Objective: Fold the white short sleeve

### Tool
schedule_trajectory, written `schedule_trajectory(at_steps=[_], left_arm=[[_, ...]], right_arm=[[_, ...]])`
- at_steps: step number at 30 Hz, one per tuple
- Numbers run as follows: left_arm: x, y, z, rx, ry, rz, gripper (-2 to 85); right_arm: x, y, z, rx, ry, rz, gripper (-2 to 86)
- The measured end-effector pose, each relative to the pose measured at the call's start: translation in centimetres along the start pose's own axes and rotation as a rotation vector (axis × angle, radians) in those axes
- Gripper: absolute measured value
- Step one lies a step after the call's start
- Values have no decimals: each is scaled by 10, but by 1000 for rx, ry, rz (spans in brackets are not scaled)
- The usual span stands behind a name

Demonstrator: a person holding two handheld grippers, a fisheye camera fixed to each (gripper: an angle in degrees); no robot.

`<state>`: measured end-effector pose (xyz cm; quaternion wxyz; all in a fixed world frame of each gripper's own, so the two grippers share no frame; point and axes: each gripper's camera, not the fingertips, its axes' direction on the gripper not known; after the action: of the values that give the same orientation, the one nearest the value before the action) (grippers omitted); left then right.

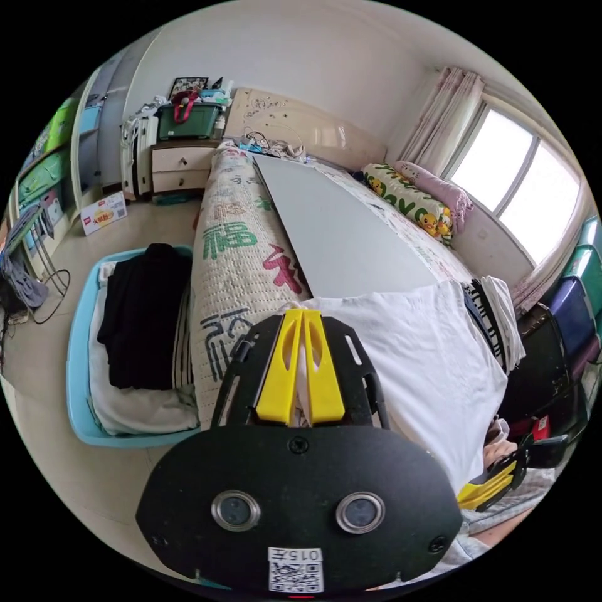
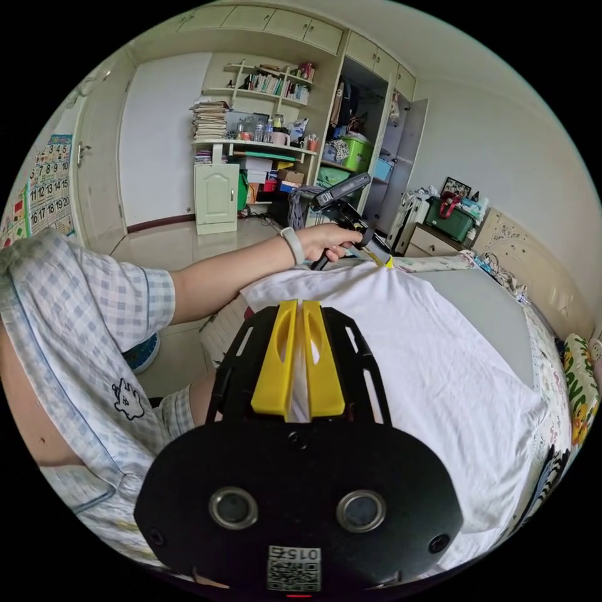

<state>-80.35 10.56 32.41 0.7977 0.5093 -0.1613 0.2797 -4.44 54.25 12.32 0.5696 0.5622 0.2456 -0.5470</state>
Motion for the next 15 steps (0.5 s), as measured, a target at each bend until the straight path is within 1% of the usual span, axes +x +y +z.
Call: schedule_trajectory(at_steps=[1,6,8,10,12,14,15], left_arm=[[-2,-9,-1,-15,-15,2,-8],[-2,-44,-13,-47,-74,38,-6],[0,-61,-24,-37,-99,63,-3],[-1,-73,-36,-20,-105,78,1],[-2,-85,-54,22,-100,89,5],[-3,-98,-94,84,-113,82,19],[-1,-100,-106,96,-117,82,23]], right_arm=[[1,1,10,-38,-17,-2,1],[2,4,15,-12,-21,15,28],[6,4,4,0,-67,14,60],[18,5,-18,50,-106,46,73],[34,7,-50,99,-78,93,76],[53,18,-103,171,58,176,76],[57,23,-117,188,100,200,74]])
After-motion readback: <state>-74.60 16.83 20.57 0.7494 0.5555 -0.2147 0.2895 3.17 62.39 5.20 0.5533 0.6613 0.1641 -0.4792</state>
